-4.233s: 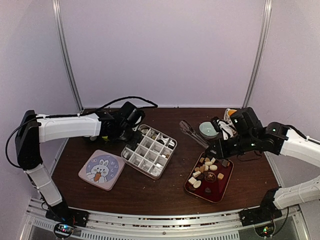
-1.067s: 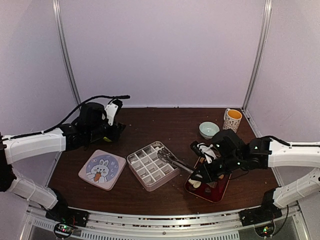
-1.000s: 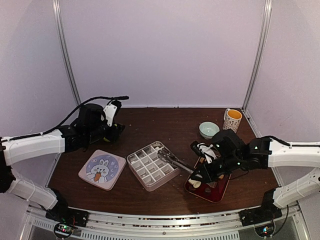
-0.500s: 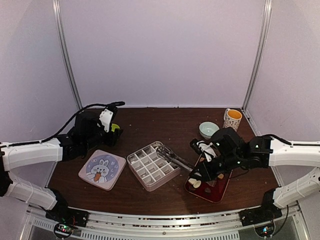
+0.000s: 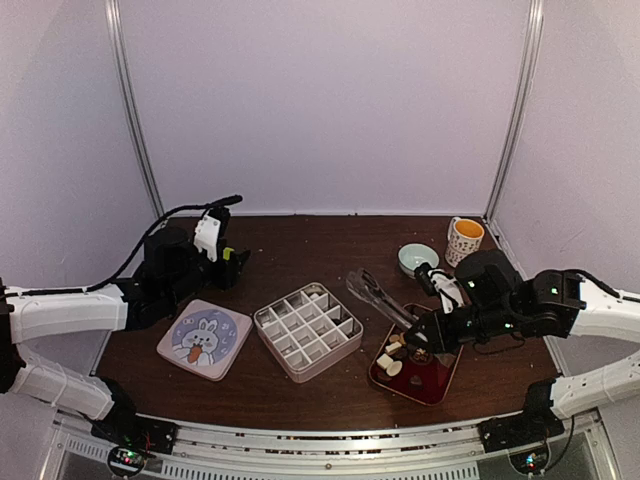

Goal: Pack the chocolate
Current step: Pick up the fake chocolate from the plate.

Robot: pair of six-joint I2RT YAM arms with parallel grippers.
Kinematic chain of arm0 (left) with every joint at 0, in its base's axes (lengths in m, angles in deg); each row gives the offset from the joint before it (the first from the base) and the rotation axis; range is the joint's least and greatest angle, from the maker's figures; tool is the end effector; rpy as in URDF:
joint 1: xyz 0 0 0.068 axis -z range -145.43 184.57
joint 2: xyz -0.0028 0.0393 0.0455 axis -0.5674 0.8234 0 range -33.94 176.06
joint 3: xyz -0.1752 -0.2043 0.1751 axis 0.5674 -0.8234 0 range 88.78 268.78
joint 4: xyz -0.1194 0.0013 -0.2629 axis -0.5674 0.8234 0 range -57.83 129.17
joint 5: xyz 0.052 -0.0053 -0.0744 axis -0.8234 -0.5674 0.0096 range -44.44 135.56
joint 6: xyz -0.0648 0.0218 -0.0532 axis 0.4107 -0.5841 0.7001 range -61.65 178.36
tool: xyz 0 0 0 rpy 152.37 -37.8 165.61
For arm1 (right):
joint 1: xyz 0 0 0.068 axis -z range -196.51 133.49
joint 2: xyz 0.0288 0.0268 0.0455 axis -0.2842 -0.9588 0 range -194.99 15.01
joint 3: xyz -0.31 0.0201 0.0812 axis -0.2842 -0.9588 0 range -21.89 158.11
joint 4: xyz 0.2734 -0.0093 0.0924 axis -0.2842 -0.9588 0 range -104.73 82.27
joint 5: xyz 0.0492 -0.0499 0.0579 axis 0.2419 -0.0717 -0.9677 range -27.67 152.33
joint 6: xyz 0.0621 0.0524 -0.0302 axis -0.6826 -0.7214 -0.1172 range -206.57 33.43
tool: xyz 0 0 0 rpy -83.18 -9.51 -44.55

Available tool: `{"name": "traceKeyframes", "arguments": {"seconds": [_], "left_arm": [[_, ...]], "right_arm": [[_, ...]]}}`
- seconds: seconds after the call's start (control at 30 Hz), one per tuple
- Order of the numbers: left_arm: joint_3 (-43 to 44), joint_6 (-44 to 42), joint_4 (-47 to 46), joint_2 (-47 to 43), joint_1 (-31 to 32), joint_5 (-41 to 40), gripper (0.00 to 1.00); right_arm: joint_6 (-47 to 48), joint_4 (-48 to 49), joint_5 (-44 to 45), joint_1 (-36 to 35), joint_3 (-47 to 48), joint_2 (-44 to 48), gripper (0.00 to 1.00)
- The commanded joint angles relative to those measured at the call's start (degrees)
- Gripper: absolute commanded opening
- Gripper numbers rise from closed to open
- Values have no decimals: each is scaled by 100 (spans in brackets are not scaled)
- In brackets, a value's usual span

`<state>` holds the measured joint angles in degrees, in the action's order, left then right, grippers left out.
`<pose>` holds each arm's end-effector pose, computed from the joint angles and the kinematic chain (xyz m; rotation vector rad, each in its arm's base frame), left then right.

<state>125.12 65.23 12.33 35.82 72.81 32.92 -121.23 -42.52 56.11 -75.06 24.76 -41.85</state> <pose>0.2600 -0.1834 0.2721 0.3372 1.7852 -0.3613 0.1155 0.2048 0.2805 -0.5824 2.4762 0.8604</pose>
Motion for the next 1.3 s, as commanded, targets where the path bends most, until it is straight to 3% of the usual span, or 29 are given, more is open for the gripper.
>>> {"name": "traceKeyframes", "arguments": {"seconds": [0.0,0.27,0.47,0.73,1.1,1.27], "left_arm": [[-373,-117,-1055,9,23,190,61],[-514,42,-1223,67,35,427,64],[-560,40,-1281,13,35,464,68],[-518,-54,-1191,-59,37,922,68],[-567,-93,-1138,-174,35,777,70],[-579,-48,-1122,-194,35,707,83]], "right_arm": [[-644,-1022,469,-26,-62,609,24],[-1485,-2539,563,-21,-202,1116,24],[-1939,-3000,309,-20,-322,1189,24],[-2251,-2604,86,-17,-590,1434,24],[-2438,-1973,14,-13,-754,1418,27],[-2394,-2038,80,15,-728,1332,27]]}}
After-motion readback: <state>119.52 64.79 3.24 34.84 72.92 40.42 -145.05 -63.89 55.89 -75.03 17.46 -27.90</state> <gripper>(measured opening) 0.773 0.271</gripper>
